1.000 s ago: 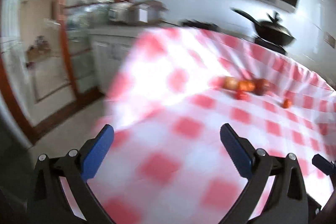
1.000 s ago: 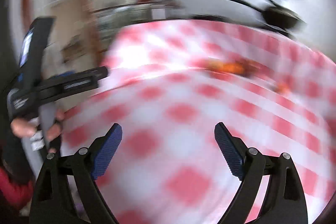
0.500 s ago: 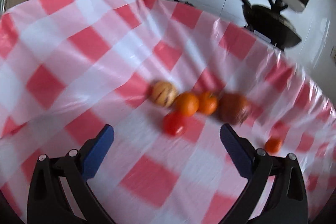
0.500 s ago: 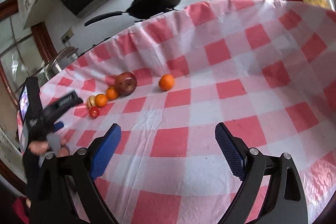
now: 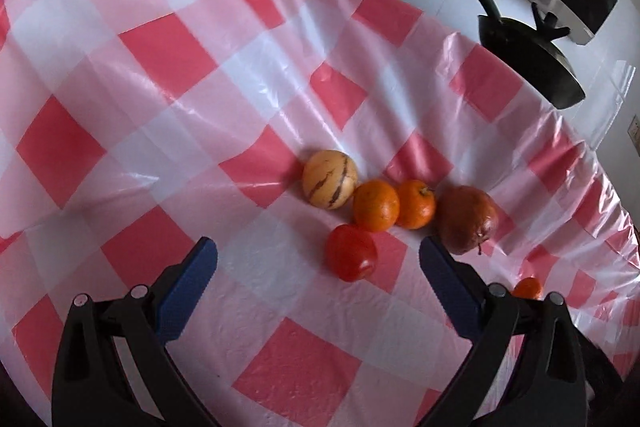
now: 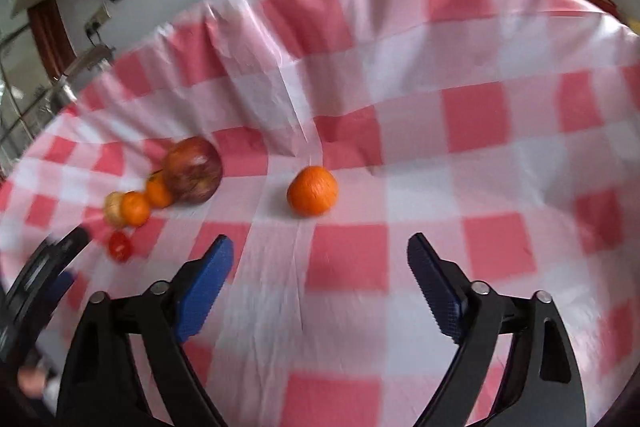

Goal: Organize fruits
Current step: 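Grasp an orange with the right tool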

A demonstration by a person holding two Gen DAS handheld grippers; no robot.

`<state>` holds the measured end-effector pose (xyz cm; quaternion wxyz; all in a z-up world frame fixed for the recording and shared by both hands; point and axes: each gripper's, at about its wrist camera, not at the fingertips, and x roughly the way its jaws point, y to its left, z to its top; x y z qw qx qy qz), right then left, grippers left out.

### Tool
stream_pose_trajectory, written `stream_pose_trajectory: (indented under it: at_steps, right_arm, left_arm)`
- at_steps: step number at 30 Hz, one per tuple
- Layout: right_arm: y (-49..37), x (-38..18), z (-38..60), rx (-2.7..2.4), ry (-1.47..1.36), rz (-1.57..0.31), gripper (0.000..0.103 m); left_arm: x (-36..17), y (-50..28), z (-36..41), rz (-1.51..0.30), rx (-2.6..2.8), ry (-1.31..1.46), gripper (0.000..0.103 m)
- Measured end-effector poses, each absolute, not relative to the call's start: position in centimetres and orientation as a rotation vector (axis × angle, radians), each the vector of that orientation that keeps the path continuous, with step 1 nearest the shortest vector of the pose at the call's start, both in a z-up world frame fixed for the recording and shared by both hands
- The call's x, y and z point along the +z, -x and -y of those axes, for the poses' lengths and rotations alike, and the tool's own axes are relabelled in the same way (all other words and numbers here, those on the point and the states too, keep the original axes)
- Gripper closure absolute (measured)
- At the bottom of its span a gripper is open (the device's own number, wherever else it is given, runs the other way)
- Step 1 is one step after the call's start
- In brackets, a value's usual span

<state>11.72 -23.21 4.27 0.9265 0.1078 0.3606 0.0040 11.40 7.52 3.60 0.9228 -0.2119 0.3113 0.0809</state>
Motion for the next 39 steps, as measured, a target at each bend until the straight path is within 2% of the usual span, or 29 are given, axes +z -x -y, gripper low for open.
stream_pose_trajectory:
  at_steps: [5, 8, 11, 12, 23, 26, 31, 33, 35, 36, 39]
  right_arm:
    - [-16.5, 2.8, 21.9, -0.047, -0.158, -0.790, 0.028]
    - [-18.1, 2.1, 21.4, -0.044, -0.126, -0.823, 0.038]
    - [-18.6, 1.7, 21.0, -0.045, -0.076, -0.854, 0.061]
    - [-18.3, 1.8, 21.0, -0.037, -0.071, -0.849, 0.064]
    - [-12.3, 2.4, 23.7, 0.033, -0.404, -0.638, 0.064]
    - [-12.1, 1.4, 25.4, 0.051, -0.509, -0.641, 0.064]
    - [-13.1, 1.7, 25.0, 0.054, -0.490, -0.634, 0.064]
    - [-13.5, 2.4, 24.8, 0.060, -0.494, -0.636, 0.064]
    - [-13.3, 2.4, 25.4, 0.065, -0.523, -0.638, 0.064]
    - [-13.4, 2.5, 25.5, 0.067, -0.531, -0.637, 0.064]
    - [-13.4, 2.2, 25.7, 0.066, -0.544, -0.644, 0.064]
  left_arm:
    - [3.4, -11.8, -7.8, -0.662, 0.169, 0.442, 0.002]
    - [3.2, -11.9, -7.8, -0.676, 0.167, 0.437, 0.002]
    - [3.1, -11.9, -7.7, -0.690, 0.166, 0.429, 0.002]
    - [3.0, -11.8, -7.8, -0.698, 0.164, 0.426, 0.002]
    - [2.6, -13.1, -8.5, -0.758, 0.168, 0.367, 0.002]
    - [2.3, -14.0, -8.5, -0.785, 0.167, 0.351, 0.002]
    - [2.7, -15.3, -6.1, -0.772, 0.117, 0.241, 0.002]
    - [2.7, -16.4, -5.0, -0.788, 0.116, 0.183, 0.008]
    - [2.0, -17.5, -4.6, -0.846, 0.121, 0.159, 0.029]
    - [1.7, -17.8, -4.7, -0.869, 0.122, 0.164, 0.036]
    - [1.7, -18.0, -4.8, -0.876, 0.134, 0.147, 0.044]
